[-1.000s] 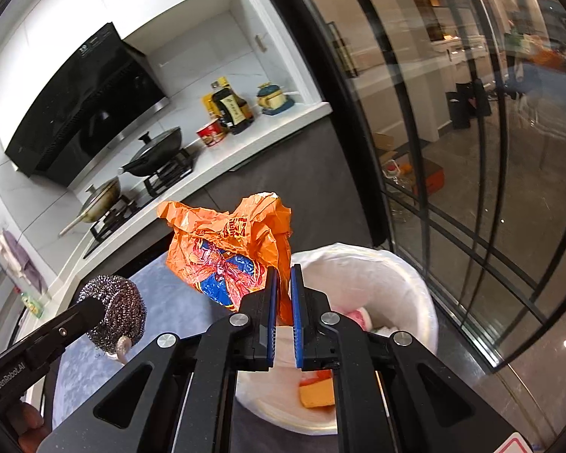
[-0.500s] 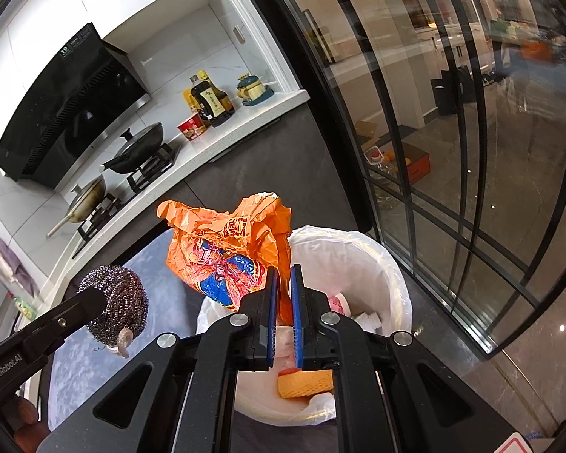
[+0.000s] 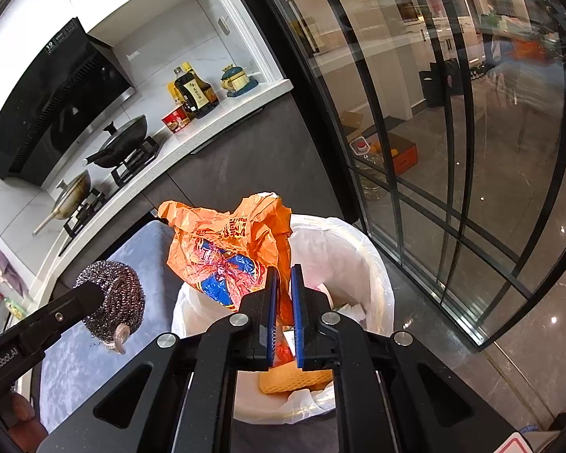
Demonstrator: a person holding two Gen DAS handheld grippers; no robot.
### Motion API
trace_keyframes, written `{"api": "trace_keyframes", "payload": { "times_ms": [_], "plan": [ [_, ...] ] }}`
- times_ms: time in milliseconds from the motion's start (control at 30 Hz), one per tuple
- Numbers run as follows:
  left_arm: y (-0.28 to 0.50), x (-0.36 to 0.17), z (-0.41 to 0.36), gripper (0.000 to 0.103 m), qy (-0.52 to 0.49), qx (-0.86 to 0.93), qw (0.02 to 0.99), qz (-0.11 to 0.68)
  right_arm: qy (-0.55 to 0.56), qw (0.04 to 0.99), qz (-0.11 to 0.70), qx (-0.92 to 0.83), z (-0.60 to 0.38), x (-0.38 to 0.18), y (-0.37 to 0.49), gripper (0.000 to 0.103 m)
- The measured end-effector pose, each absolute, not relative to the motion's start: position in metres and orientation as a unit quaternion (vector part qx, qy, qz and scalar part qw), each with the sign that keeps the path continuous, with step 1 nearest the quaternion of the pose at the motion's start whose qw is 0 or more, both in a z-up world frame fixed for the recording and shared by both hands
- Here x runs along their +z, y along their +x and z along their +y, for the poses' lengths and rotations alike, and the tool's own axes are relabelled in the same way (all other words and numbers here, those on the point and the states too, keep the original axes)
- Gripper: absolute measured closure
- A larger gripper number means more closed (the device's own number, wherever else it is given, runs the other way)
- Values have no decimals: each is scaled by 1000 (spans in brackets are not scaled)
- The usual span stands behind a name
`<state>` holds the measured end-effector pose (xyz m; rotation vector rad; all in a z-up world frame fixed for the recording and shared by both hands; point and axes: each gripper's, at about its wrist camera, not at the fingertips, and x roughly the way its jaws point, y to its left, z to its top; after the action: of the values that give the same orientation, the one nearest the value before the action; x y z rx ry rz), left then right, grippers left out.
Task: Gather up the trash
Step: 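Lower both tools into the bin and open them to drop scrubber and wrapper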
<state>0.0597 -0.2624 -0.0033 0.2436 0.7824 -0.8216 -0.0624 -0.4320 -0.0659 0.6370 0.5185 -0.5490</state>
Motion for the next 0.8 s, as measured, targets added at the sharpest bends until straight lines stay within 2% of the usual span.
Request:
{"api": "trace_keyframes", "payload": {
  "times_ms": [267, 600, 800],
  "plan": [
    [63, -10, -269, 66, 119, -388, 832, 378, 309, 876, 253, -270, -435, -72, -59, 86],
    [67, -17, -274, 66, 120, -384, 829, 388, 313, 874, 257, -269, -439, -78, -56, 85],
    [67, -20, -277, 65, 122, -384, 828, 391, 312, 874, 254, -272, -440, -78, -55, 77]
  ]
}}
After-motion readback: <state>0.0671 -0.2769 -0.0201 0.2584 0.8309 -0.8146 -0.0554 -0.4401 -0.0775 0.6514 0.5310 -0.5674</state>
